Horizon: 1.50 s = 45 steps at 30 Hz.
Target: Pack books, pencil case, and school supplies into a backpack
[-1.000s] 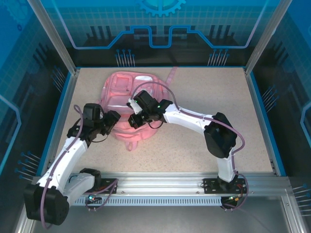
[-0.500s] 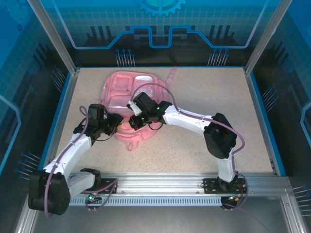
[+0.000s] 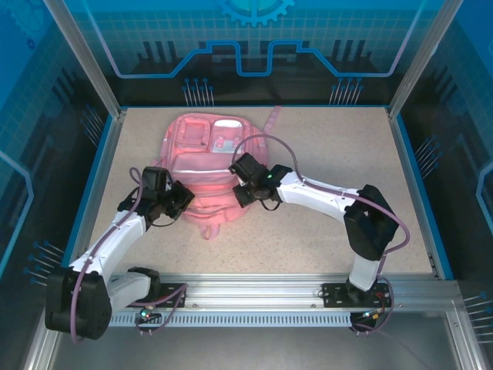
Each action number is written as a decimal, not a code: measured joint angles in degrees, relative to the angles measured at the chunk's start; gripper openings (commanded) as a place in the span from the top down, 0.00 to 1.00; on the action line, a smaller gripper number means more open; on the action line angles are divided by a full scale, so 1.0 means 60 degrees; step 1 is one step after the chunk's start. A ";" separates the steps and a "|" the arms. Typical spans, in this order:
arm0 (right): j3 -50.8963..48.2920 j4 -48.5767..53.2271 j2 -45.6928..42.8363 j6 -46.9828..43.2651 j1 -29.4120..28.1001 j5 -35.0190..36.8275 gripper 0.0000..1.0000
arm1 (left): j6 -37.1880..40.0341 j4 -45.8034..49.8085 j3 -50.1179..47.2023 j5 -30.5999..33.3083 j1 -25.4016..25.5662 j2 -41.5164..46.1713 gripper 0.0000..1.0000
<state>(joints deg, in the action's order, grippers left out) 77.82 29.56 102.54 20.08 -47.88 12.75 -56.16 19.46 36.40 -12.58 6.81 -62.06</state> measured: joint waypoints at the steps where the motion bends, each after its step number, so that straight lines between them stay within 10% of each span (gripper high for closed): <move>1: -0.0004 0.0000 0.0000 -0.0076 0.0186 0.0055 1.00 | 0.0117 0.0087 0.0000 0.0073 0.0004 0.0036 1.00; 13: 0.1519 0.0488 0.1330 -0.1290 0.2470 0.0244 1.00 | 0.0874 0.0962 0.0000 0.0484 -0.0055 0.0113 0.99; 26: 0.0670 -0.0219 0.0605 -0.1872 0.1486 -0.3581 1.00 | 0.0601 0.1064 0.0229 0.0157 -0.0047 0.0969 0.49; 38: 0.0765 -0.0929 0.0601 -0.1300 0.0073 -0.4481 1.00 | -0.0433 0.0076 0.0022 -0.0029 0.0200 0.0590 0.48; 45: 0.0780 -0.0929 0.0601 -0.0962 -0.0153 -0.4073 1.00 | -0.0783 -0.0335 -0.0280 0.0091 0.0415 0.0138 0.68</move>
<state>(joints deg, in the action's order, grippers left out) 82.50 23.99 106.15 14.31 -48.80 -11.68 -60.86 17.45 34.72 -12.03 9.30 -61.23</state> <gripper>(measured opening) 0.056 0.373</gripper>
